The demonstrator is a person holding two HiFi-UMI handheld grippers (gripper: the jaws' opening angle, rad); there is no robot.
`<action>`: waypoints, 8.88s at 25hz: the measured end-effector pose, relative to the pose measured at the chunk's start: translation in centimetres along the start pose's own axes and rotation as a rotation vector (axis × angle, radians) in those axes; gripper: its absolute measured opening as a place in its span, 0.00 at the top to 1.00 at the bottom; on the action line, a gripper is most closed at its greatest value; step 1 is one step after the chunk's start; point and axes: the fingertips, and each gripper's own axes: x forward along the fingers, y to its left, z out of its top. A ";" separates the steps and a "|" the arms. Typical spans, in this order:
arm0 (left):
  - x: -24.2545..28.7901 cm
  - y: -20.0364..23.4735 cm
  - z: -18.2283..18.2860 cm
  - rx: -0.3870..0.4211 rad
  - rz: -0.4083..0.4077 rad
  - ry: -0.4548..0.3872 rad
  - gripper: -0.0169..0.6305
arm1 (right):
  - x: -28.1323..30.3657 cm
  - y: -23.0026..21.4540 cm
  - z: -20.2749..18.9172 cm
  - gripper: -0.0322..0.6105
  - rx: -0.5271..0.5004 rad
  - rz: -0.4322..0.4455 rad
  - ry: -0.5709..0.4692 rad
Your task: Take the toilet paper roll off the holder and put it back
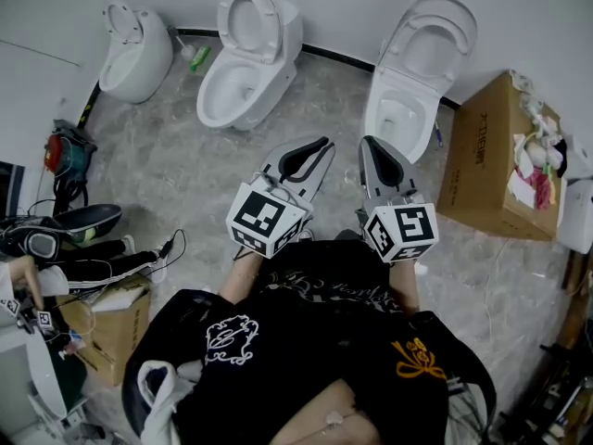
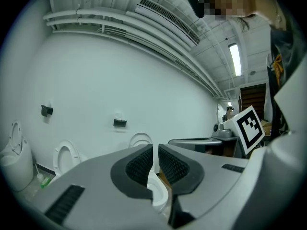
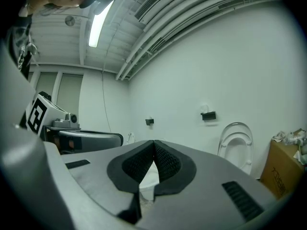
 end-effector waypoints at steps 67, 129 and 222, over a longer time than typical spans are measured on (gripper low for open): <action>45.2 36.7 8.9 0.064 -0.042 0.010 0.90 | 44.7 -36.3 8.5 0.93 0.097 -0.079 -0.002; 59.2 52.1 10.8 0.069 -0.219 0.060 0.90 | 69.6 -61.7 24.4 0.51 -0.348 -0.413 0.035; 59.1 50.1 10.3 0.085 -0.152 0.055 0.90 | 72.3 -63.2 21.5 0.47 -0.350 -0.227 0.196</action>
